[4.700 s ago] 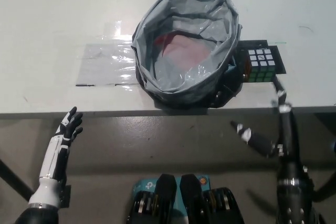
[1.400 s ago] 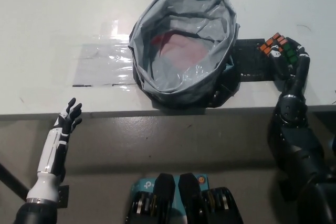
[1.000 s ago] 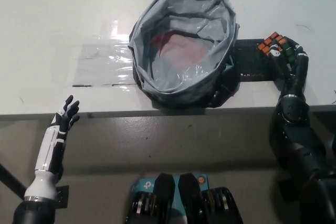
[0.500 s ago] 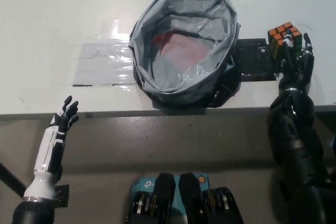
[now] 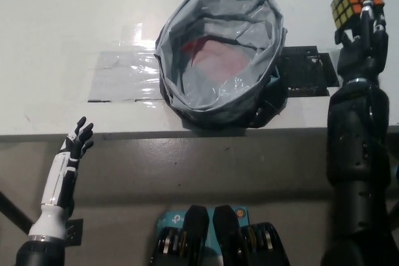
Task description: Use the right hand to pick up a rubix's cube and place it into a plastic bag and lift the bag
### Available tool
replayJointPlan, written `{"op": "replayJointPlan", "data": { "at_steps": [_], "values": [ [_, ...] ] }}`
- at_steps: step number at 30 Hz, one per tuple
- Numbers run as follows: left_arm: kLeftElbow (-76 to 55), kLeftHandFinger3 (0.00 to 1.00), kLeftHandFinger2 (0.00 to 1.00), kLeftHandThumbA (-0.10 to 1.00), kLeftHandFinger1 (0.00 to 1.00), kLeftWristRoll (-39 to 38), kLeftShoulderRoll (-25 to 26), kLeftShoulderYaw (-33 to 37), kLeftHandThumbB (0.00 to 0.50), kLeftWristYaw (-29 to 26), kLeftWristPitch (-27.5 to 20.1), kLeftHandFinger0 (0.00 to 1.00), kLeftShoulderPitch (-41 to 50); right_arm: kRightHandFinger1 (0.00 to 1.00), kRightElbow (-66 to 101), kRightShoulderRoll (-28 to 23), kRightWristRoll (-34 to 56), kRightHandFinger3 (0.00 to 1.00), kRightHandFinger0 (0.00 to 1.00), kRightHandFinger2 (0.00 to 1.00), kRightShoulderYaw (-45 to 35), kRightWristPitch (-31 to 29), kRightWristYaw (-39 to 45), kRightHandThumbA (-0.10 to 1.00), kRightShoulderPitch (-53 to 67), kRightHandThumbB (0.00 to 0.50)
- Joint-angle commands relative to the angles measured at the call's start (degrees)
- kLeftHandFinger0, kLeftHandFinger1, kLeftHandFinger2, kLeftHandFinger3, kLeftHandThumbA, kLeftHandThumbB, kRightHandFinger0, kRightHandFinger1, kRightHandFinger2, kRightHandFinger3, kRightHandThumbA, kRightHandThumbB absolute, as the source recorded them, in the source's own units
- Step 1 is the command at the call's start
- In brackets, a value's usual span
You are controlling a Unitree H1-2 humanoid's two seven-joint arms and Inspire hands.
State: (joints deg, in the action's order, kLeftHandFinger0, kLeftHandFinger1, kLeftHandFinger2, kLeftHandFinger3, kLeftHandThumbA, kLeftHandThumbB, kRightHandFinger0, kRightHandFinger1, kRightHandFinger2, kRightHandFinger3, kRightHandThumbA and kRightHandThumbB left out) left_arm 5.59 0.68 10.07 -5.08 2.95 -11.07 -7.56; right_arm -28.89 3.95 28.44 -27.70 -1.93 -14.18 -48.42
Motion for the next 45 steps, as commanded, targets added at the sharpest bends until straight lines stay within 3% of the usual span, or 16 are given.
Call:
{"op": "replayJointPlan", "data": {
  "at_steps": [1, 9, 10, 13, 16, 23, 32, 36, 37, 38, 39, 40, 41, 42, 43, 45],
  "values": [
    [-1.82, 1.0, 1.0, 1.0, 1.0, -0.78, 1.49, -0.46, 0.168, 0.5, -2.54, 1.0, -0.53, 0.43, 27.58, 2.71, 12.73, 1.0, 0.0, 0.94, 6.58, 15.99, 3.04, -0.1, -2.06, 0.095],
    [-1.98, 1.0, 1.0, 1.0, 1.0, -0.64, 1.53, -0.38, 0.184, 0.57, -2.35, 1.0, 0.18, 0.52, 28.73, 2.21, 3.8, 0.99, 0.0, 1.0, 14.33, 16.93, 4.64, -0.1, -0.36, 0.079],
    [-1.89, 1.0, 1.0, 1.0, 1.0, -0.7, 1.52, -0.38, 0.185, 0.59, -2.46, 1.0, 0.12, 0.49, 27.75, 1.87, 1.9, 0.94, 0.0, 0.94, 15.69, 16.74, 4.72, -0.1, -0.47, 0.072],
    [-1.47, 1.0, 1.0, 1.0, 1.0, -0.98, 1.52, -0.36, 0.185, 0.77, -3.08, 1.0, -0.11, 0.49, 23.94, 0.8, -1.95, 0.87, 0.0, 0.92, 18.9, 14.08, 5.79, -0.1, -0.64, 0.091],
    [-1.61, 1.0, 1.0, 1.0, 1.0, -0.8, 1.62, -0.27, 0.207, 0.86, -2.77, 1.0, -0.24, 0.38, 18.87, -0.91, -6.54, 0.77, 0.0, 0.84, 22.77, 11.2, 6.89, -0.1, -1.2, 0.107],
    [-1.72, 1.0, 1.0, 1.0, 1.0, -1.02, 1.62, -0.24, 0.21, 1.21, -2.57, 1.0, -0.31, 0.34, 8.63, -6.22, -20.61, 0.86, 0.0, 0.8, 32.94, 5.14, 6.55, -0.1, -3.55, 0.118],
    [-2.12, 1.0, 1.0, 1.0, 1.0, -0.8, 1.75, -0.15, 0.231, 1.43, -1.64, 1.0, -0.61, 0.33, -3.74, -10.01, -27.52, 0.84, 0.0, 0.79, 37.27, 0.03, 4.2, -0.1, -7.81, 0.144],
    [-2.23, 1.0, 1.0, 1.0, 1.0, -0.64, 1.71, -0.04, 0.235, 1.45, -1.67, 1.0, -0.71, 0.36, -6.44, -10.54, -29.87, 0.89, 0.0, 0.79, 38.04, -2.18, 2.96, -0.1, -8.41, 0.145],
    [-2.04, 1.0, 1.0, 1.0, 1.0, -0.67, 1.72, -0.02, 0.237, 1.48, -1.82, 1.0, -0.82, 0.52, -6.7, -10.7, -31.14, 0.98, 0.12, 0.93, 38.54, -2.74, 2.17, -0.1, -8.45, 0.204],
    [-1.78, 1.0, 1.0, 1.0, 1.0, -0.71, 1.75, 0.01, 0.238, 1.53, -2.0, 1.0, -0.96, 0.54, -7.05, -10.85, -32.82, 0.96, 0.19, 0.92, 39.03, -3.48, 1.27, -0.1, -8.5, 0.212],
    [-1.75, 1.0, 1.0, 1.0, 1.0, -0.65, 1.82, 0.05, 0.239, 1.56, -1.98, 1.0, -1.04, 0.72, -6.92, -10.97, -33.31, 1.0, 0.35, 1.0, 39.2, -3.81, 1.37, 0.0, -8.42, 0.265],
    [-1.71, 1.0, 1.0, 1.0, 1.0, -0.65, 1.89, 0.1, 0.239, 1.59, -2.04, 1.0, -1.11, 1.0, -6.78, -11.59, -33.4, 1.0, 0.81, 1.0, 39.97, -4.63, 3.86, 0.39, -8.36, 0.393],
    [-1.63, 1.0, 1.0, 1.0, 1.0, -0.67, 1.9, 0.15, 0.239, 1.6, -2.12, 1.0, -1.22, 1.0, -6.79, -12.05, -33.33, 1.0, 0.96, 1.0, 40.47, -5.12, 5.55, 0.47, -8.36, 0.436],
    [-1.56, 1.0, 1.0, 1.0, 1.0, -0.69, 1.9, 0.18, 0.239, 1.61, -2.18, 1.0, -1.3, 1.0, -6.86, -12.32, -33.31, 1.0, 0.96, 1.0, 40.76, -5.46, 6.64, 0.47, -8.38, 0.436],
    [-1.35, 1.0, 1.0, 1.0, 1.0, -0.7, 1.94, 0.25, 0.247, 1.66, -2.4, 1.0, -1.4, 1.0, -6.59, -13.12, -33.43, 1.0, 1.0, 1.0, 41.82, -5.29, 9.45, 0.63, -8.46, 0.485],
    [-1.31, 1.0, 1.0, 1.0, 1.0, -0.58, 1.99, 0.36, 0.243, 1.66, -2.43, 1.0, -1.48, 1.0, -4.99, -14.27, -35.63, 1.0, 1.0, 1.0, 43.78, -4.4, 10.94, 0.72, -8.3, 0.499]
  ]
}}
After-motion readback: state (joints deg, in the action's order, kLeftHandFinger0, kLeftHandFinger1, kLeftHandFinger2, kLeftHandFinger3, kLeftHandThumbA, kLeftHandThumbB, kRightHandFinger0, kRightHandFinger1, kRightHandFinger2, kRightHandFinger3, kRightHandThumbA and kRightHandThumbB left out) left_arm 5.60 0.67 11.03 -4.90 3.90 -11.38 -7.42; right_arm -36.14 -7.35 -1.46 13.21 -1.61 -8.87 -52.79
